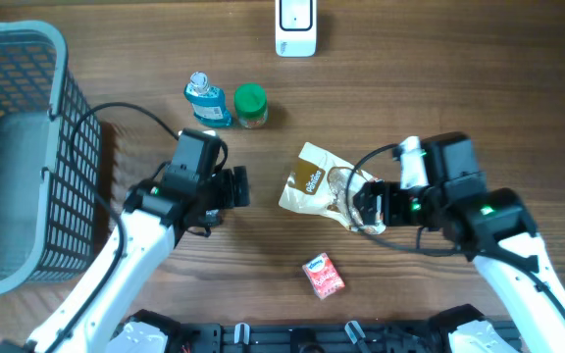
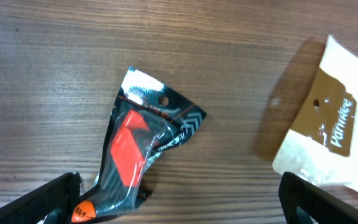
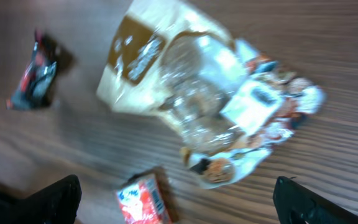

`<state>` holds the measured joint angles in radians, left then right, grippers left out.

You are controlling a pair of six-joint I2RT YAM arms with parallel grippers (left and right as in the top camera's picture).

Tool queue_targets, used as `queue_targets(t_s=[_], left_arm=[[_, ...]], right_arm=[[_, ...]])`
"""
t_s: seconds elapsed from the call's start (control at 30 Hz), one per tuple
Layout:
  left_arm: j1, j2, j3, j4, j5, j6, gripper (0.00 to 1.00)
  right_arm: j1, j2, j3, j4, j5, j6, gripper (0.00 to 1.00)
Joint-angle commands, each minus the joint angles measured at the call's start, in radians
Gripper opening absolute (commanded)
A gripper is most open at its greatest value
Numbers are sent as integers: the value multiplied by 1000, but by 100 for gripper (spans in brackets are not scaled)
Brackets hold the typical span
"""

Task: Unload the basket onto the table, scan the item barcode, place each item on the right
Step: 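Move both grippers to the PanTree bag and grasp its opposite edges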

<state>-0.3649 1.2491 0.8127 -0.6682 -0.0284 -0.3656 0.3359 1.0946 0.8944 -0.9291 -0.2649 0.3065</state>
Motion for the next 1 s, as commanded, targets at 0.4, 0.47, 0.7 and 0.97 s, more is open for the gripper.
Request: queue_targets(t_s=[0.4,0.47,0.7,0.97], left_arm=[[0,-77,-139,59,136,-10,100],[0,-77,-139,61,137,-11,100],[0,-52,-139,100,261,-93,100],[-6,174,-138,321,519,-207,100]], right_arm=[[233,225,10,-21,314,283,100],[233,274,10,-1,362,259,100],[233,425,10,65,145,386,94],[233,428,10,47,167,374,87]])
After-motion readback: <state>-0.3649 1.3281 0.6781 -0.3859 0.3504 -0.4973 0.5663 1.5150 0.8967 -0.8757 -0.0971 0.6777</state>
